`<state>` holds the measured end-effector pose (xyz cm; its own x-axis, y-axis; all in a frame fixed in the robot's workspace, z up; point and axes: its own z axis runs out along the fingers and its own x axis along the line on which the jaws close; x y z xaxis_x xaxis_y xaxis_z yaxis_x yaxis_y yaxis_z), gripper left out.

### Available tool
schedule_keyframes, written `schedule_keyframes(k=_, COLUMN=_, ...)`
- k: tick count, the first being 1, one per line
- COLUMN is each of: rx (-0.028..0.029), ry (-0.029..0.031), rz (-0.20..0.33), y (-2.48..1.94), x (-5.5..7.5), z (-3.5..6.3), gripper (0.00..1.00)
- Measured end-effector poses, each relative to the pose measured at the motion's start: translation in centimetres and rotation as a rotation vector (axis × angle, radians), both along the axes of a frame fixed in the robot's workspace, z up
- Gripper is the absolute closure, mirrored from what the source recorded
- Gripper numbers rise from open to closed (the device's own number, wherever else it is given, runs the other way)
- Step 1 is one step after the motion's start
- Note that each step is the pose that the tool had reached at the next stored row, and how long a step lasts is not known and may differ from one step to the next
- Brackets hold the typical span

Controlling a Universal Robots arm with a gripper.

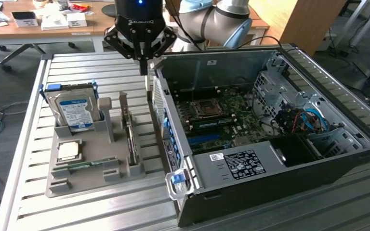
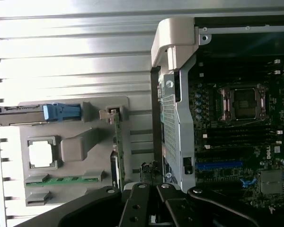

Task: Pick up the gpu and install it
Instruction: 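Reach for the gpu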

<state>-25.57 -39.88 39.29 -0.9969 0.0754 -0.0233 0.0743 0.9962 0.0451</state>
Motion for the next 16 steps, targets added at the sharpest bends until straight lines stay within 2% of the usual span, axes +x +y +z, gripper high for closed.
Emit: schedule_keyframes(k=16, rx=0.0000, ry=-0.0001, rz=0.000, y=0.00, x=-3.4, z=-0.06, gripper=0.89)
